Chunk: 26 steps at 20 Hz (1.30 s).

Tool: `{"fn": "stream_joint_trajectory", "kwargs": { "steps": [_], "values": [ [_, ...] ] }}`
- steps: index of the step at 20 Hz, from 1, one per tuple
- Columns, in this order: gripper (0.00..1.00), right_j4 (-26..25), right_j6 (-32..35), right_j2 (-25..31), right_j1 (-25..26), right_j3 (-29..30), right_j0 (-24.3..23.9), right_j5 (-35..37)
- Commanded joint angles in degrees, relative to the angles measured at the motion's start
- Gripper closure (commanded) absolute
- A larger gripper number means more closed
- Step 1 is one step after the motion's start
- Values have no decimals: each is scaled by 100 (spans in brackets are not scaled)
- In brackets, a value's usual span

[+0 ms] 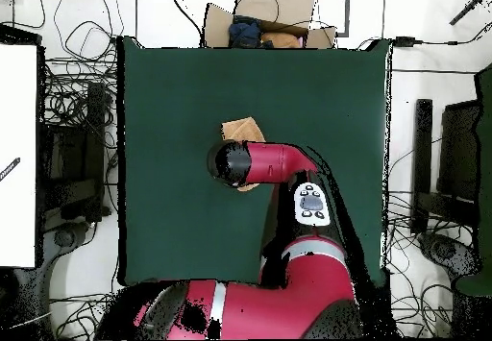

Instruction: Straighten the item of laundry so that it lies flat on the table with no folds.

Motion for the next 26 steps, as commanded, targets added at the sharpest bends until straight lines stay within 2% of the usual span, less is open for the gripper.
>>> {"fn": "stream_joint_trajectory", "kwargs": {
  "steps": [1, 7, 16, 26],
  "values": [
    [100, 42, 591, 298, 278, 280, -103, 92],
    [100, 79, 535, 344, 207, 287, -144, 221],
    [100, 303, 489, 348, -35, 158, -129, 1021],
    [100, 159, 136, 395, -213, 320, -376, 1157]
  ]
}}
